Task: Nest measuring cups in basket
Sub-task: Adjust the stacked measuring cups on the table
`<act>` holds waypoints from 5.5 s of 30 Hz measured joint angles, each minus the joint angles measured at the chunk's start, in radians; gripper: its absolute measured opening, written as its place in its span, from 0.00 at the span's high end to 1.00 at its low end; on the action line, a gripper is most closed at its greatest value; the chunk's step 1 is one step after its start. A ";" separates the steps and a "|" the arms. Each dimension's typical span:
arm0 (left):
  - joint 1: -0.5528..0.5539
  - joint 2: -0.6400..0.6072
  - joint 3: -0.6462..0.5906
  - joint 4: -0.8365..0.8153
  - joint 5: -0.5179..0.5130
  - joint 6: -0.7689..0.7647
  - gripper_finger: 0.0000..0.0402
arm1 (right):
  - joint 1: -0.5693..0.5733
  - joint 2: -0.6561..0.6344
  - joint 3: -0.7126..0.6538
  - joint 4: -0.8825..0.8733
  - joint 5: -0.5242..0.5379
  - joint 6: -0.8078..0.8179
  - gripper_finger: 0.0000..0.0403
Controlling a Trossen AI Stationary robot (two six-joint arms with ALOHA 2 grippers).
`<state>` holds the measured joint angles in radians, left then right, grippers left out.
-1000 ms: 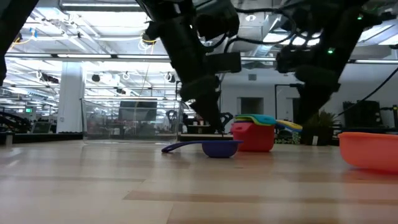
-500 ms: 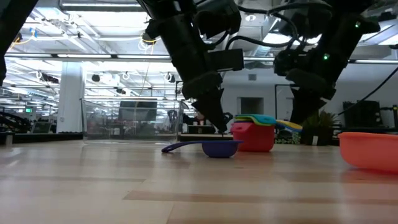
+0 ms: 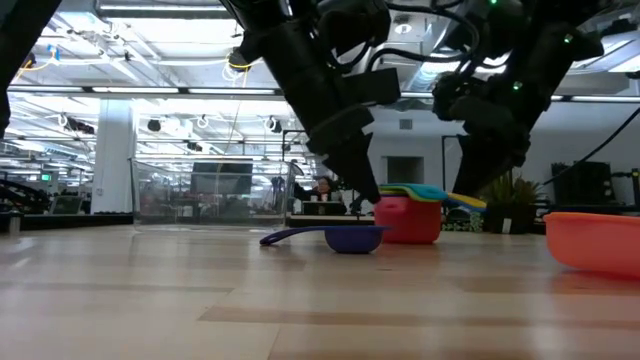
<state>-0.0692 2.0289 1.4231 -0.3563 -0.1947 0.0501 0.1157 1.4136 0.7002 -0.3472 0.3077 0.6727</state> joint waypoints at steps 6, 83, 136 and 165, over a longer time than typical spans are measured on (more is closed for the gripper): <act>0.000 0.000 0.000 0.067 0.001 -0.013 1.00 | -0.001 0.000 0.000 0.055 -0.022 0.000 0.99; 0.108 0.019 0.048 -0.158 -0.052 0.264 1.00 | 0.198 0.166 0.046 0.187 0.033 0.167 0.99; 0.042 0.020 0.120 -0.262 -0.059 0.195 1.00 | 0.155 0.289 0.130 0.234 0.083 0.161 0.99; 0.099 0.018 0.108 -0.156 0.056 0.273 1.00 | 0.148 0.289 0.129 0.284 0.151 0.184 0.98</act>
<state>0.0300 2.0472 1.5314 -0.5124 -0.1388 0.3228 0.2635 1.7027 0.8291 -0.0637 0.4583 0.8564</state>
